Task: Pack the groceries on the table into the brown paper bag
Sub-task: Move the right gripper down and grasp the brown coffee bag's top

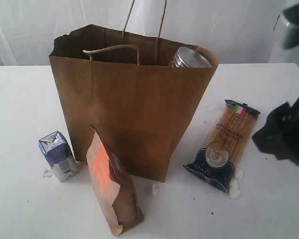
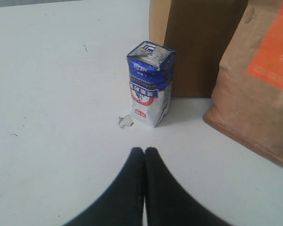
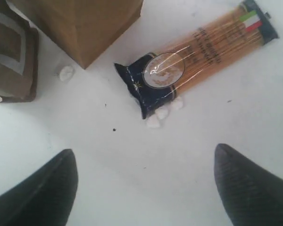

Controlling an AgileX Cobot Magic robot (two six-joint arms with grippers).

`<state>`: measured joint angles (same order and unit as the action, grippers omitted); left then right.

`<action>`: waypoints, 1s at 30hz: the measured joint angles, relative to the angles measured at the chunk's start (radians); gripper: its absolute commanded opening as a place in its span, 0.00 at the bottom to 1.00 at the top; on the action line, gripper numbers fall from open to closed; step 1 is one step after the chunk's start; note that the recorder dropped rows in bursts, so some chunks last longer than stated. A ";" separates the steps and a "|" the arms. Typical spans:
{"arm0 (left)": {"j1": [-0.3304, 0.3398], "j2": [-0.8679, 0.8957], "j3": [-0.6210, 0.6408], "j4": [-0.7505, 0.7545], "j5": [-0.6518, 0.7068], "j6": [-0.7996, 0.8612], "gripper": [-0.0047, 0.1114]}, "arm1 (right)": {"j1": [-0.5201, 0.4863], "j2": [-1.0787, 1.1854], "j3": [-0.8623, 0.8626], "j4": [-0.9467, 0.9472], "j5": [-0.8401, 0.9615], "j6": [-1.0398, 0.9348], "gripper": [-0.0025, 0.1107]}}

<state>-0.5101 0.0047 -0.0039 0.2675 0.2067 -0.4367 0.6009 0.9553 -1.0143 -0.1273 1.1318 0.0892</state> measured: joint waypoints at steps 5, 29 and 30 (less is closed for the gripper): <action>0.000 0.000 0.000 0.000 0.000 0.000 0.05 | -0.002 0.009 0.150 0.072 -0.149 0.071 0.67; 0.000 0.000 0.000 0.000 0.000 0.000 0.05 | 0.271 0.380 -0.006 0.394 -0.353 -0.314 0.67; 0.000 0.000 0.000 0.000 0.000 0.000 0.05 | 0.278 0.400 -0.021 0.392 -0.357 -0.318 0.67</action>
<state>-0.5101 0.0047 -0.0039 0.2675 0.2067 -0.4367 0.8790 1.3555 -1.0351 0.2648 0.7744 -0.2291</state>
